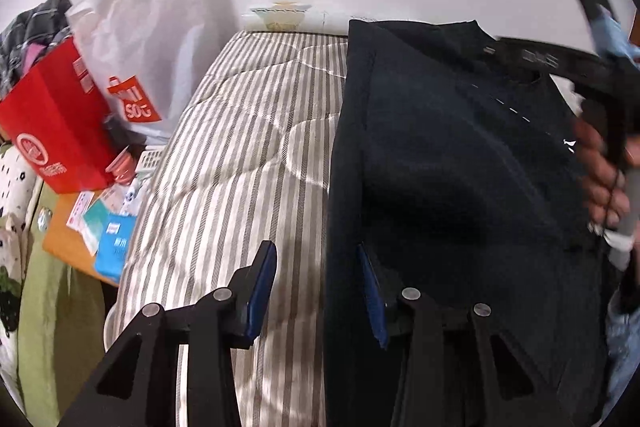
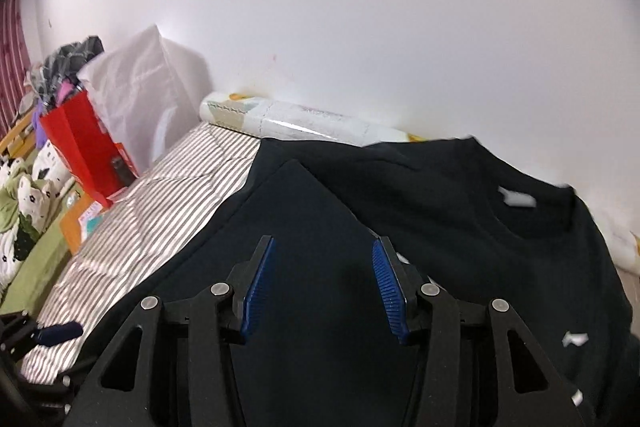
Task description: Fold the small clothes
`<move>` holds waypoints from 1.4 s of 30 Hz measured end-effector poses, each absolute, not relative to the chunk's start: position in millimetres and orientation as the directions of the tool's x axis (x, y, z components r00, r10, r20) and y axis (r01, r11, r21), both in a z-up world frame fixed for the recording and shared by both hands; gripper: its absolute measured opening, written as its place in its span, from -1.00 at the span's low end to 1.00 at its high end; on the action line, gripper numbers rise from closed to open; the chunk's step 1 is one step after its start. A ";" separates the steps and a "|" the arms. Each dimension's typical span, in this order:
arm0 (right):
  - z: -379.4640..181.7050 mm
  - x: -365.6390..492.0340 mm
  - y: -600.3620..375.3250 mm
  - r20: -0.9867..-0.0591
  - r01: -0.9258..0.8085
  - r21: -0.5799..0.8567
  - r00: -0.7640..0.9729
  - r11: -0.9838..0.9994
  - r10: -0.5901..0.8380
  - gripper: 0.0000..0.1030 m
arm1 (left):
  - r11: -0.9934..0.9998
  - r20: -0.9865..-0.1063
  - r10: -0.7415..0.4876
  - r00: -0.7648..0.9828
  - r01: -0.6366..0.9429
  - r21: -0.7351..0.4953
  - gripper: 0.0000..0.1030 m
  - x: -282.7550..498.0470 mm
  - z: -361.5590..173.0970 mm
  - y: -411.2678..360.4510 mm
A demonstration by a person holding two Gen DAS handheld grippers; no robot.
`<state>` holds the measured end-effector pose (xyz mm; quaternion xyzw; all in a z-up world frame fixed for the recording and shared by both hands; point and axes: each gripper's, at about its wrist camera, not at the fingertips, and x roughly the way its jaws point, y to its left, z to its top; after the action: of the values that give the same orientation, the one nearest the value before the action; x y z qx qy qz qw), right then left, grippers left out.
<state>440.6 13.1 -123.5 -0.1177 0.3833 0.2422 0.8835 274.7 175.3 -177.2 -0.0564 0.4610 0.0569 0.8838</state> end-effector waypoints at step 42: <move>-149.5 517.7 63.7 -0.727 -0.570 0.221 0.445 0.791 0.523 -0.12 | 0.983 -0.806 -0.081 0.586 -0.089 -0.164 -0.30 293.3 -189.3 191.0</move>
<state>517.7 63.7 -149.5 -0.0280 0.4169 0.3218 0.8496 293.3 191.0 -189.3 -0.0935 0.4551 0.0021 0.8855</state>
